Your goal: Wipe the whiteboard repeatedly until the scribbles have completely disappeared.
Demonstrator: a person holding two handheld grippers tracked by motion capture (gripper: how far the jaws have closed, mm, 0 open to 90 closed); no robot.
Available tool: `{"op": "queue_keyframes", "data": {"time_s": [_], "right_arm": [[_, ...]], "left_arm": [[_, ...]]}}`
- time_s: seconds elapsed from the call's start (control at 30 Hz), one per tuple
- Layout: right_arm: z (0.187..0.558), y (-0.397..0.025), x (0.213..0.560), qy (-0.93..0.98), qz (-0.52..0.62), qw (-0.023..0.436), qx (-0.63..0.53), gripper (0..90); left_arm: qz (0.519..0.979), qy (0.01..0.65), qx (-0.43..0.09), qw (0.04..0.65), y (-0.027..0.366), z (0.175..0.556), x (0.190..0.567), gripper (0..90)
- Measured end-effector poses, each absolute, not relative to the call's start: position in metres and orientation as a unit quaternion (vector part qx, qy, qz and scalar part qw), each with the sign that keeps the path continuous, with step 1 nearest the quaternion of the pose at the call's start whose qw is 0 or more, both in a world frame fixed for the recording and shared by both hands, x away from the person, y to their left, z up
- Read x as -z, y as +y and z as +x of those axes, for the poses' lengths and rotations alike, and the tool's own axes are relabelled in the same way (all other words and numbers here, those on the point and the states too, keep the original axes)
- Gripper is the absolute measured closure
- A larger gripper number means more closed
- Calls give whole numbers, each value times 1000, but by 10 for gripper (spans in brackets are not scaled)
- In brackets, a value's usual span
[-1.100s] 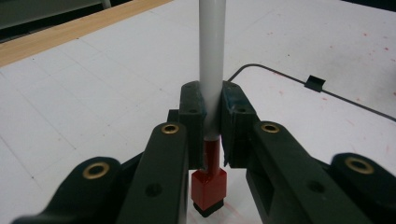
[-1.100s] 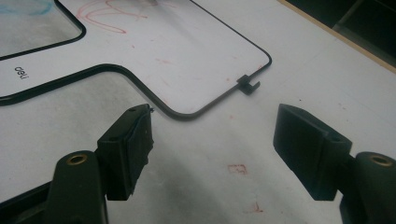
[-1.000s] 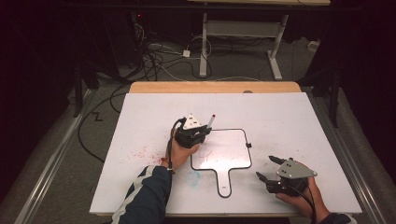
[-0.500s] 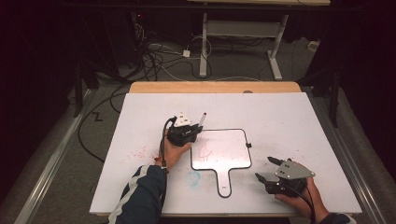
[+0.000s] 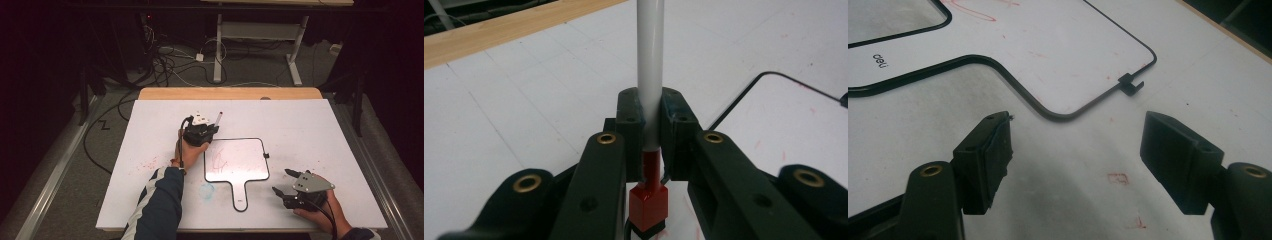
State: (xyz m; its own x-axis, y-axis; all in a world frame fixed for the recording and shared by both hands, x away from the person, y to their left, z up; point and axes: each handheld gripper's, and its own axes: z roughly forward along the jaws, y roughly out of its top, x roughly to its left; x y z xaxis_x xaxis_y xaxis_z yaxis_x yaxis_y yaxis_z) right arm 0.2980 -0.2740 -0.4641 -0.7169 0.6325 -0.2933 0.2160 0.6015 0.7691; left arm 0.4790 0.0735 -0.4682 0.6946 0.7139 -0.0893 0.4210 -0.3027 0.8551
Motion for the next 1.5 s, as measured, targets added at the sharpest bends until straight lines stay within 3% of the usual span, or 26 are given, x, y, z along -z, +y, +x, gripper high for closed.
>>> {"op": "queue_keyframes", "data": {"time_s": [0.47, 1.03, 1.5], "right_arm": [[294, -274, 460, 847, 246, 288, -373, 291], [296, -274, 462, 849, 244, 283, -372, 293], [294, -272, 461, 849, 243, 287, -371, 293]], "left_arm": [[802, 338, -138, 472, 88, 444, 473, 790], [789, 363, -149, 474, 76, 479, 472, 790], [811, 324, -116, 473, 65, 448, 473, 790]]}}
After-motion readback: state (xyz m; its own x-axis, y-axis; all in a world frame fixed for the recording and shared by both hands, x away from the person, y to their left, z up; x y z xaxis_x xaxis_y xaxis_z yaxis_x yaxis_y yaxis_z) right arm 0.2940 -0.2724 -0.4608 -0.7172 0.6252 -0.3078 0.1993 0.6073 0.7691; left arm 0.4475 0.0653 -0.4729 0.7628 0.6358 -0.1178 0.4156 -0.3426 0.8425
